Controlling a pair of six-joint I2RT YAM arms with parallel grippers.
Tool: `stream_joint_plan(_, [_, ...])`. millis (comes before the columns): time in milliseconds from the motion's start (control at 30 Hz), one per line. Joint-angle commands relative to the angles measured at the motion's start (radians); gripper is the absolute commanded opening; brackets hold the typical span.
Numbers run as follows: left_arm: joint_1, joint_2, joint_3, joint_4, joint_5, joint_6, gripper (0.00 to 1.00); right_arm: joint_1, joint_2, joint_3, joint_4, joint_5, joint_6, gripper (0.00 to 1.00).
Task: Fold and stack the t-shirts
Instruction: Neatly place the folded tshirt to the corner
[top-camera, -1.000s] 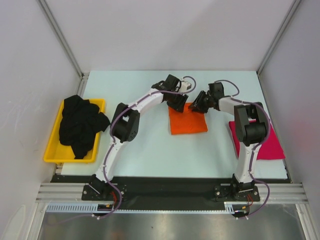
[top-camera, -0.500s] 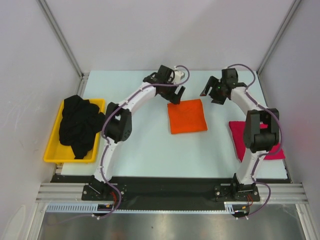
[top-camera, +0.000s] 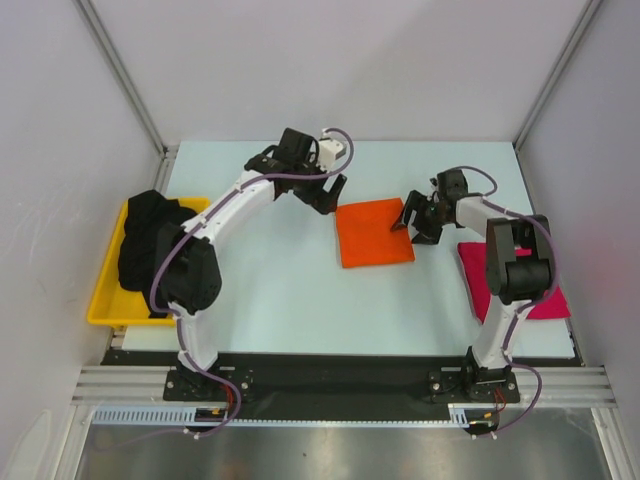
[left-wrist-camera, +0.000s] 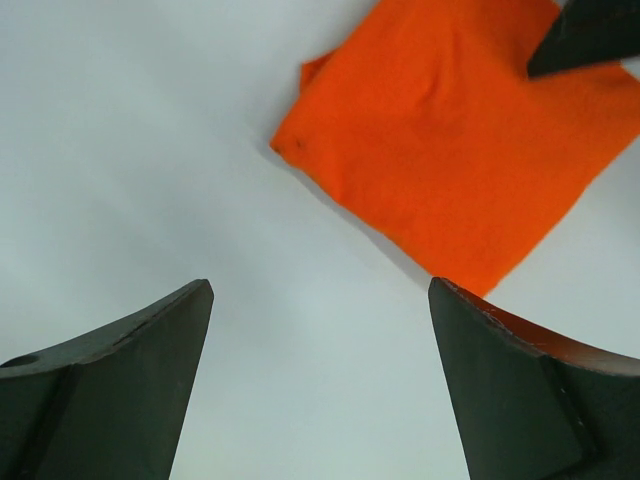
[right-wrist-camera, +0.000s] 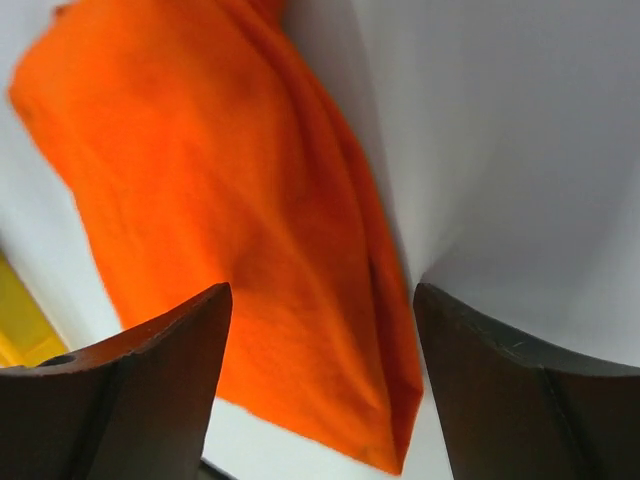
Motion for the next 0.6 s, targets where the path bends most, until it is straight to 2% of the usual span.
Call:
stream_joint_plan(0, [-0.003, -0.094, -0.082, 0.014, 0.033, 0.026, 0.95, -0.009, 0.048, -0.027, 0.109, -0.134, 0.035, 0.79])
stream_joint_plan(167, [-0.002, -0.131, -0.111, 0.009, 0.024, 0.029, 0.96, -0.006, 0.1, -0.081, 0.248, -0.253, 0.096, 0.65])
stream_joint_plan(200, [-0.003, -0.137, -0.115, 0.011, 0.027, 0.029, 0.96, -0.008, 0.105, -0.082, 0.255, -0.257, 0.099, 0.57])
stream_joint_plan(267, [-0.003, -0.14, -0.113, 0.012, 0.029, 0.028, 0.96, -0.009, 0.115, -0.072, 0.259, -0.265, 0.093, 0.48])
stream_joint_plan(300, [-0.002, -0.138, -0.11, 0.011, 0.027, 0.026, 0.96, -0.014, 0.126, -0.065, 0.254, -0.277, 0.084, 0.37])
stream_joint_plan(367, [-0.002, -0.14, -0.11, 0.011, 0.026, 0.025, 0.96, -0.018, 0.129, -0.052, 0.231, -0.286, 0.069, 0.23])
stream_joint_plan(400, [-0.002, -0.14, -0.11, 0.007, 0.027, 0.025, 0.96, -0.021, 0.125, -0.039, 0.217, -0.294, 0.058, 0.12])
stream_joint_plan(467, [-0.003, -0.144, -0.115, 0.009, 0.03, 0.025, 0.96, -0.028, 0.096, -0.026, 0.142, -0.291, -0.002, 0.01])
stream_joint_plan(567, [-0.003, -0.151, -0.124, 0.006, 0.035, 0.034, 0.96, -0.026, 0.031, 0.005, -0.028, -0.253, -0.111, 0.0])
